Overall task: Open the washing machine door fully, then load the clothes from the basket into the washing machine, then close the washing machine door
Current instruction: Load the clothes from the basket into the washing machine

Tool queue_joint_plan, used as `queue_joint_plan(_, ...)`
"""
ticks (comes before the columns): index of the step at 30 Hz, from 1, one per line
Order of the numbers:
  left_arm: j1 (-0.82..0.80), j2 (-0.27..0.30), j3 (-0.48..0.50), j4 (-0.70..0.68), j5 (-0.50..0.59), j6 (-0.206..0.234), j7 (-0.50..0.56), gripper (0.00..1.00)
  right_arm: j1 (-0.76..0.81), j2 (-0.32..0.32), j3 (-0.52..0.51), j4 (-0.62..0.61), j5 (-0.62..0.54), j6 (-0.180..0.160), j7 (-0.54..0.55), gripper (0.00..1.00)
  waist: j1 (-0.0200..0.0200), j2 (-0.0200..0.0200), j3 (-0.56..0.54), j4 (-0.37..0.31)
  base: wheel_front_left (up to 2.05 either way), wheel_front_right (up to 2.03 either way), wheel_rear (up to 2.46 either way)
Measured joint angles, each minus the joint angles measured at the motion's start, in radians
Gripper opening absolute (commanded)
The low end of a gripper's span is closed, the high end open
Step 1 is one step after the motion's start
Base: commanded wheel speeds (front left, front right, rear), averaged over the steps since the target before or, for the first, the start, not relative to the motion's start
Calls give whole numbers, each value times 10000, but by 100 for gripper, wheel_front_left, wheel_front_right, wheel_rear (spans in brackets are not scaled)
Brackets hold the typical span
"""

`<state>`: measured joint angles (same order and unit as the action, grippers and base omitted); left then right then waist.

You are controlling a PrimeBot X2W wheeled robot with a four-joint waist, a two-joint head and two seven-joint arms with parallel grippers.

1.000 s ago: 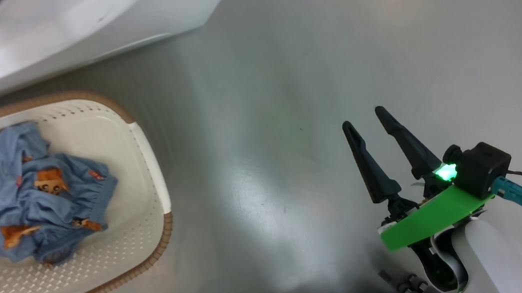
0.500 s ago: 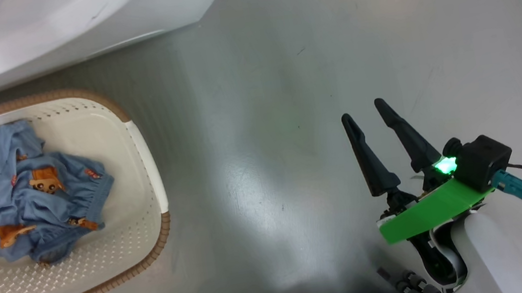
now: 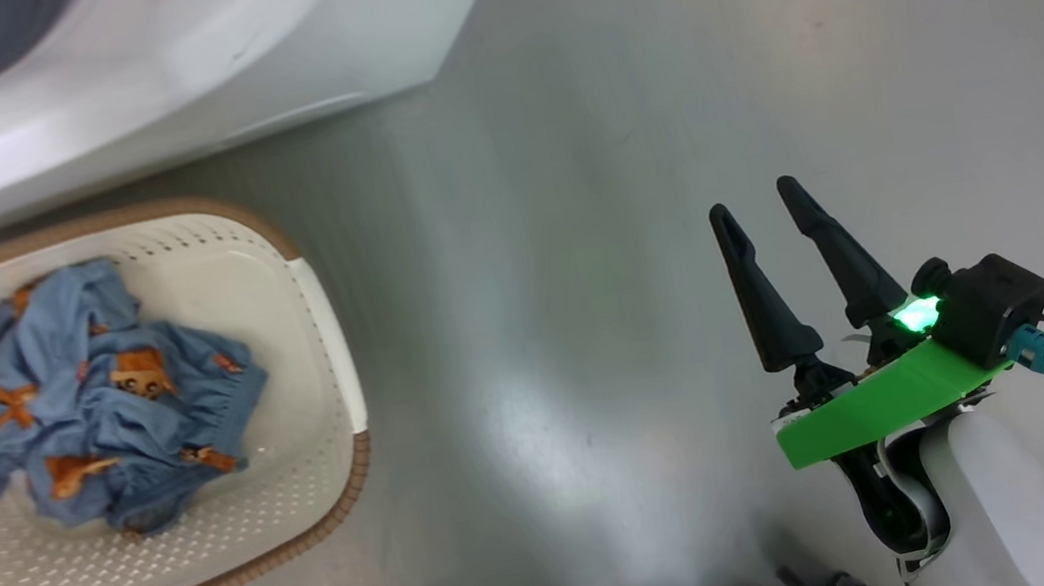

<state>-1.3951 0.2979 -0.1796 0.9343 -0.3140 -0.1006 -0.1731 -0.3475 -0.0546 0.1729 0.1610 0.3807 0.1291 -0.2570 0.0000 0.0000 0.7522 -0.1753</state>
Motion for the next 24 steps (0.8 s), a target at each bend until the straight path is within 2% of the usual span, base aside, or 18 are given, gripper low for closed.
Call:
queue_joint_plan(14, 1693, -508, 63, -374, -380, 92, -711, 100, 93, -31, -362, 169, -359, 0, 0, 100, 0, 0, -1122, 556, 0, 0, 0)
queue_joint_plan(19, 2767, -535, 251, -968, -493, 165, -784, 100, 422, -86, -474, 305, -359, 0, 0, 100, 0, 0, -1668, 706, 0, 0, 0)
queue_joint_plan(24, 4094, -612, 545, -2278, -483, 362, -798, 100, 640, -107, -508, 399, -359, 0, 0, 100, 0, 0, -2250, 814, 0, 0, 0)
